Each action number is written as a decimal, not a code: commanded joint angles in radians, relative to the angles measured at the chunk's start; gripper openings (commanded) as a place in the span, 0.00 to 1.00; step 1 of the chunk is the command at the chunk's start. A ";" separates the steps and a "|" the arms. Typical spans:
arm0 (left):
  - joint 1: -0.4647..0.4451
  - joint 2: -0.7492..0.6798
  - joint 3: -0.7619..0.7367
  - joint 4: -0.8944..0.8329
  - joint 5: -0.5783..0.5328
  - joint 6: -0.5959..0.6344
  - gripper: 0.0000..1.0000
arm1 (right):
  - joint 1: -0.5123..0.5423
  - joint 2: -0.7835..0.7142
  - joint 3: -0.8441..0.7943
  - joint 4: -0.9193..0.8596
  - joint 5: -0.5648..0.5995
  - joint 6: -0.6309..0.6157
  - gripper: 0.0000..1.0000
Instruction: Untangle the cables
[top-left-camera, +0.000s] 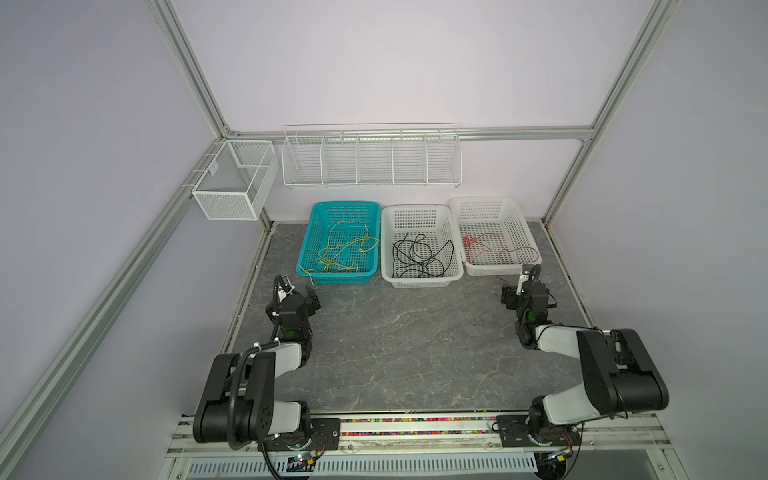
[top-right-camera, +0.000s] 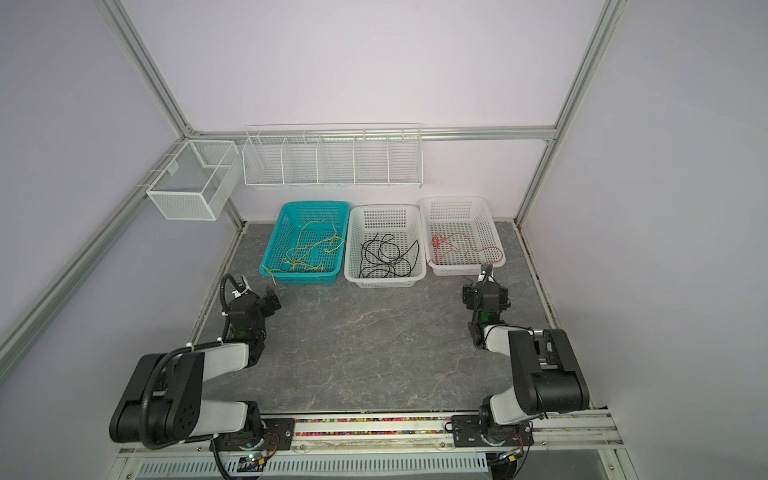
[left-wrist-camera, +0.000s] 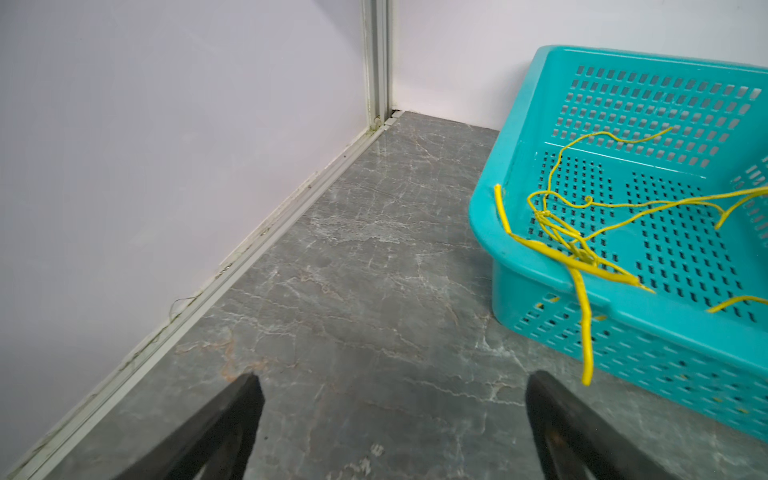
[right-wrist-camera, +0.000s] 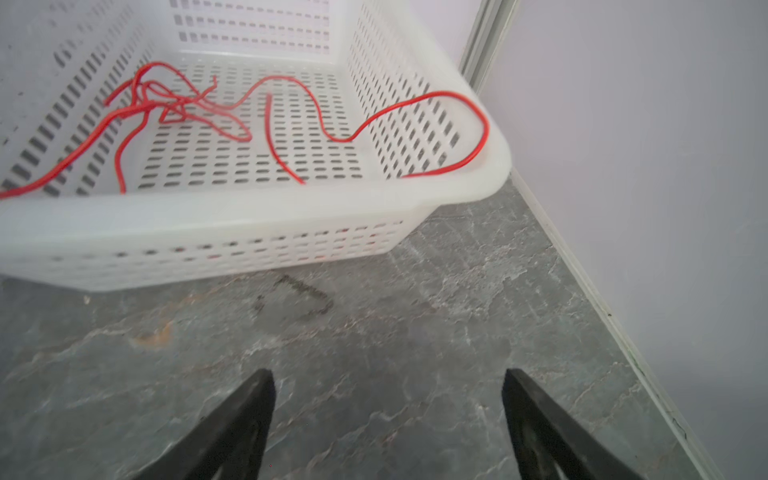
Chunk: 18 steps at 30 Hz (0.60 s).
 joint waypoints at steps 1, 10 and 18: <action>0.003 0.082 0.041 0.154 0.051 0.044 0.99 | -0.007 -0.004 -0.005 0.032 -0.114 0.014 0.88; 0.003 0.093 0.042 0.174 0.041 0.044 0.99 | -0.021 0.025 -0.073 0.178 -0.190 -0.002 0.88; 0.003 0.093 0.042 0.172 0.042 0.045 0.99 | -0.019 0.033 -0.078 0.202 -0.188 -0.002 0.88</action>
